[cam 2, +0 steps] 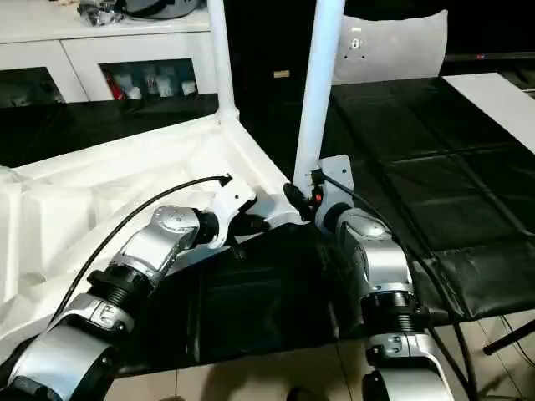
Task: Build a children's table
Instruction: Rotate leg to tighten
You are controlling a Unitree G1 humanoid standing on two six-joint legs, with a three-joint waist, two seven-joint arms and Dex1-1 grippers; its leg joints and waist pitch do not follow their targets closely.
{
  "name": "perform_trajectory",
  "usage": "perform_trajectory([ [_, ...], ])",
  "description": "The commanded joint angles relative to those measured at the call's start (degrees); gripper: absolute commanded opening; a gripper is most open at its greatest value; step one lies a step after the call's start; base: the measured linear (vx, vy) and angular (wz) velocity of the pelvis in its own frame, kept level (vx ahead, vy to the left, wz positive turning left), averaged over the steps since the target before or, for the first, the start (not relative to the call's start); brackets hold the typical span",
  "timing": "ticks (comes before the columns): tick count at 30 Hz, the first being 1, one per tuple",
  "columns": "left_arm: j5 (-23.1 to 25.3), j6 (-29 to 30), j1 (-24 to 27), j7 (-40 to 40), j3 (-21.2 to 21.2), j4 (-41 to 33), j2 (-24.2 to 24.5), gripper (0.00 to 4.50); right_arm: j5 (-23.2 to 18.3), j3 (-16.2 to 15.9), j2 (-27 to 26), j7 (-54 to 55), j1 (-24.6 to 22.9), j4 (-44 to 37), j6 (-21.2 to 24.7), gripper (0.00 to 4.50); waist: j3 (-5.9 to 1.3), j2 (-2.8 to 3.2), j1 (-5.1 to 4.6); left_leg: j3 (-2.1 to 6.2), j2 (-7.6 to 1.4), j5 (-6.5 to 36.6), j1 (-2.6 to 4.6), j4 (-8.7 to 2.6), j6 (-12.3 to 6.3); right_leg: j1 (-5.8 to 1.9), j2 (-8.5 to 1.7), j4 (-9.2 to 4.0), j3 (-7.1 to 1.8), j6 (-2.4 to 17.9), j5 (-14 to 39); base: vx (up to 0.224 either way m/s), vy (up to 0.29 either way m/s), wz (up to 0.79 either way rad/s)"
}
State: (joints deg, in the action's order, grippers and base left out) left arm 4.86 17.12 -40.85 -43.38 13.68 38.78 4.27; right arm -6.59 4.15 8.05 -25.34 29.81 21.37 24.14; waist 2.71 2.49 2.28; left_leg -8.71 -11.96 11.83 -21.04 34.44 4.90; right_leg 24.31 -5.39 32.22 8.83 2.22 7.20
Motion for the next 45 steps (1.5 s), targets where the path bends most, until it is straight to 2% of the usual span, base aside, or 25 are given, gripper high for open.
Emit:
perform_trajectory([
  [1,-1.69,-2.43,-2.60,0.27,-0.64,-3.59,-1.17,0.00,-2.79,-4.37,-2.14,-5.11,-0.29,-1.89,-0.27,3.22,-5.19,-0.84,0.64,-0.39,-0.52,-2.34,-0.30,-2.63,-10.05,-5.07,-3.00,-2.23,-2.88,9.90,9.51,0.000,0.000,0.00],
  [4,-1.88,-5.33,-1.65,-3.66,0.18,-3.69,0.66,0.00,-3.67,-4.62,1.02,-9.93,-1.04,-2.36,-1.31,3.49,-5.08,-0.91,0.76,-0.48,-0.47,-0.33,-0.29,-2.73,-9.77,-5.25,-3.06,-2.56,-2.88,9.23,11.88,0.000,0.000,0.00],
  [5,-2.39,-5.87,-0.82,-6.99,0.68,-4.21,2.39,0.00,-4.86,-4.35,3.88,-14.57,-1.58,-2.68,-1.49,3.63,-4.93,-0.99,0.88,-0.55,-0.44,0.85,-0.25,-2.81,-9.60,-5.32,-3.06,-2.83,-2.88,8.78,13.21,0.000,0.000,0.00],
  [10,-2.57,-8.80,-0.14,-12.22,1.57,-3.79,5.45,0.00,-6.04,-4.71,8.82,-23.45,-2.94,-3.89,-2.28,4.02,-4.82,-0.97,1.34,-0.60,-0.58,2.35,-0.13,-2.83,-8.99,-5.14,-3.01,-3.02,-2.91,8.10,15.20,0.000,0.000,0.00],
  [12,-3.03,-11.78,0.20,-17.61,2.30,-3.50,7.95,0.00,-6.60,-6.12,13.66,-31.15,-4.35,-4.98,-2.70,4.19,-4.73,-0.97,1.85,-0.62,-0.67,3.60,0.01,-2.84,-8.46,-5.00,-3.02,-3.24,-2.87,7.50,17.04,0.000,0.000,0.00],
  [13,-3.24,-13.04,0.31,-20.06,2.76,-3.43,8.92,0.00,-6.87,-6.77,15.59,-34.33,-4.72,-5.16,-2.82,4.28,-4.62,-0.56,2.24,-0.67,-0.76,4.59,0.03,-2.86,-7.97,-4.92,-3.00,-3.24,-2.95,7.00,18.30,0.000,0.000,0.00],
  [15,-2.81,-14.31,0.37,-23.79,4.16,-3.29,10.85,0.00,-7.33,-8.14,19.07,-40.00,-5.28,-5.27,-3.79,4.45,-4.52,-0.70,2.74,-0.75,-0.93,5.89,0.20,-2.87,-7.59,-4.67,-2.92,-3.47,-2.94,6.49,19.72,0.000,0.000,0.00],
  [17,-2.61,-15.93,0.45,-25.75,4.90,-3.28,11.74,0.00,-7.12,-8.59,20.16,-41.50,-5.30,-5.04,-4.31,4.45,-4.51,-0.50,3.29,-0.74,-0.94,6.83,0.36,-2.92,-6.73,-4.50,-2.97,-3.62,-2.89,6.20,21.12,0.000,0.000,0.00],
  [20,-3.29,-19.48,1.26,-33.43,6.95,-4.24,14.06,0.00,-7.47,-9.19,21.68,-46.47,-5.18,-3.87,-6.92,4.45,-4.49,-0.61,3.70,-0.71,-0.99,7.51,0.43,-3.04,-5.80,-4.45,-3.01,-3.68,-2.91,6.01,22.12,0.000,0.000,0.00],
  [22,-3.42,-20.22,1.30,-34.81,7.28,-4.28,14.43,0.00,-8.29,-9.43,21.99,-48.50,-5.38,-4.25,-6.78,4.21,-4.55,-0.67,4.15,-0.72,-1.11,7.66,0.60,-3.05,-5.78,-4.36,-3.03,-3.51,-2.99,6.34,21.70,0.000,0.000,0.00],
  [23,-3.82,-21.80,1.11,-36.75,7.65,-3.95,14.82,0.00,-8.73,-9.94,22.43,-50.89,-5.64,-4.26,-8.79,4.21,-4.51,-0.54,4.45,-0.74,-1.26,8.06,0.83,-3.08,-5.70,-4.15,-3.11,-3.56,-3.05,6.61,21.88,0.000,0.000,0.00],
  [24,-3.82,-21.80,1.11,-36.75,7.65,-3.95,14.82,0.00,-8.73,-9.94,22.43,-50.89,-5.64,-4.26,-8.79,4.13,-4.57,-0.58,4.56,-0.78,-1.28,8.04,0.86,-3.04,-5.65,-4.18,-3.19,-3.50,-3.15,6.75,21.59,0.000,0.000,0.00],
  [25,-4.26,-22.05,1.09,-37.72,7.70,-4.04,14.91,0.00,-9.51,-10.38,22.80,-52.38,-5.75,-4.34,-7.68,4.08,-4.57,-0.97,4.88,-0.69,-1.30,7.72,0.77,-3.19,-5.47,-4.39,-3.14,-3.13,-3.17,7.04,20.98,0.000,0.000,0.00],
  [27,-4.73,-22.26,1.13,-39.14,7.95,-4.32,15.19,0.00,-10.32,-10.88,23.15,-53.88,-5.91,-4.75,-6.71,3.77,-4.51,-0.85,5.13,-0.66,-1.36,7.63,0.70,-3.23,-5.56,-4.43,-3.19,-3.19,-3.19,6.85,21.28,0.000,0.000,0.00],
  [28,-4.87,-22.66,1.14,-40.22,8.30,-4.46,15.53,0.00,-11.08,-11.41,23.51,-55.45,-6.18,-5.33,-5.92,3.77,-4.55,-1.14,5.16,-0.72,-1.33,7.56,0.70,-3.21,-5.59,-4.48,-3.17,-3.20,-3.21,6.75,21.31,0.000,0.000,0.00],
  [30,-4.77,-23.35,1.05,-40.79,8.52,-4.22,15.78,0.00,-11.51,-11.81,23.72,-56.68,-6.32,-5.67,-5.40,3.67,-4.56,-1.03,5.40,-0.69,-1.32,7.17,0.62,-3.22,-5.50,-4.47,-3.23,-3.07,-3.27,6.67,21.32,0.000,0.000,0.00],
  [31,-4.73,-23.63,1.03,-41.00,8.55,-4.10,15.84,0.00,-11.65,-11.96,23.81,-57.13,-6.36,-5.74,-5.22,3.45,-4.56,-1.09,5.52,-0.71,-1.29,6.94,0.56,-3.19,-5.43,-4.48,-3.26,-3.08,-3.32,6.47,21.27,0.000,0.000,0.00],
  [35,-4.39,-24.87,0.39,-40.77,8.21,-2.61,15.86,0.00,-11.36,-12.72,23.91,-59.00,-6.18,-5.30,-5.08,3.21,-4.43,-1.15,5.48,-0.78,-1.01,7.26,0.49,-3.17,-4.87,-4.45,-3.15,-3.52,-3.07,5.05,23.97,0.000,0.000,0.00],
  [38,-4.21,-25.28,-0.13,-40.56,7.79,-1.60,15.82,0.00,-10.74,-13.48,23.87,-59.55,-5.83,-4.27,-5.72,2.85,-4.42,-1.17,5.39,-0.78,-0.86,7.59,0.46,-3.15,-4.57,-4.43,-3.05,-3.78,-2.88,3.94,25.68,0.000,0.000,0.00],
  [45,-4.24,-25.32,-0.10,-40.61,7.58,-1.27,16.01,0.00,-10.47,-14.40,23.44,-59.88,-5.84,-2.76,-6.61,2.30,-4.51,-1.23,5.42,-0.76,-0.93,6.93,0.40,-3.13,-4.75,-4.39,-3.05,-3.64,-2.91,4.04,24.81,0.000,0.000,0.00],
])
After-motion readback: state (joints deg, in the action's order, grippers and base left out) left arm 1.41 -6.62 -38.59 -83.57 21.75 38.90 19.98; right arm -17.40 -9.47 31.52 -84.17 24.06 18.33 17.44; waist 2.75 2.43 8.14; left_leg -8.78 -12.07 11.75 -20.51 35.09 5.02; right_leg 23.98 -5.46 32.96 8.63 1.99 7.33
